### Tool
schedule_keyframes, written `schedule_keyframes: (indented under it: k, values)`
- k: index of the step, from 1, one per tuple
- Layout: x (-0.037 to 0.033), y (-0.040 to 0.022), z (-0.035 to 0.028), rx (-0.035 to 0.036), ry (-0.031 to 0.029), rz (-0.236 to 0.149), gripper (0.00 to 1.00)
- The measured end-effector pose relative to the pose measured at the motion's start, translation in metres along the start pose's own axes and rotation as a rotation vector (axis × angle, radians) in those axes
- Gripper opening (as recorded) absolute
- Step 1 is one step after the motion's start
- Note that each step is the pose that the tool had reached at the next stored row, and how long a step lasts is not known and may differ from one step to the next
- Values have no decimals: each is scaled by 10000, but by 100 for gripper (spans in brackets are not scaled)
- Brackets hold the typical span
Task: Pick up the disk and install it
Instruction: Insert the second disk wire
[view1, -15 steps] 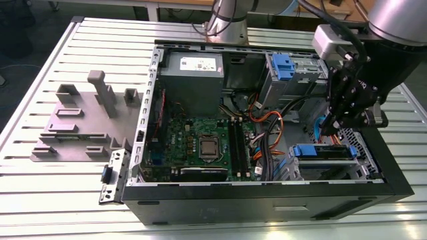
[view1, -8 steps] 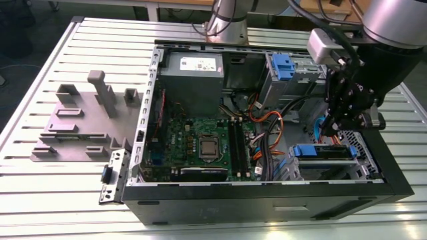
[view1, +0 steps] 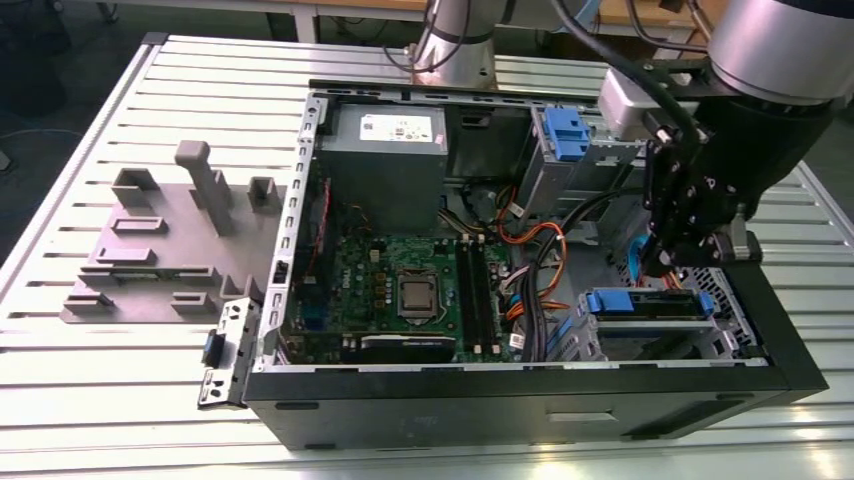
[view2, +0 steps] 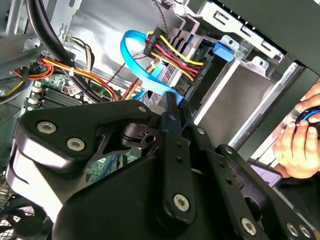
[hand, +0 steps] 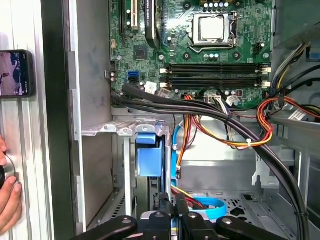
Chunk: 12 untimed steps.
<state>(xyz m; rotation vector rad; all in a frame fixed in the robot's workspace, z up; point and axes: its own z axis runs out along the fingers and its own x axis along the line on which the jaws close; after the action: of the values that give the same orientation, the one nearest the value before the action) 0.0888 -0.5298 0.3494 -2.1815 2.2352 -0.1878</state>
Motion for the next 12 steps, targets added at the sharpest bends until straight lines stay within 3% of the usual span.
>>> schedule_keyframes:
  k: [4, 9, 12]
  values:
    - [29, 38, 6, 151, -29, 8, 16]
    - [38, 95, 4, 427, -51, 15, 16]
    - [65, 100, 22, 506, -113, 26, 16]
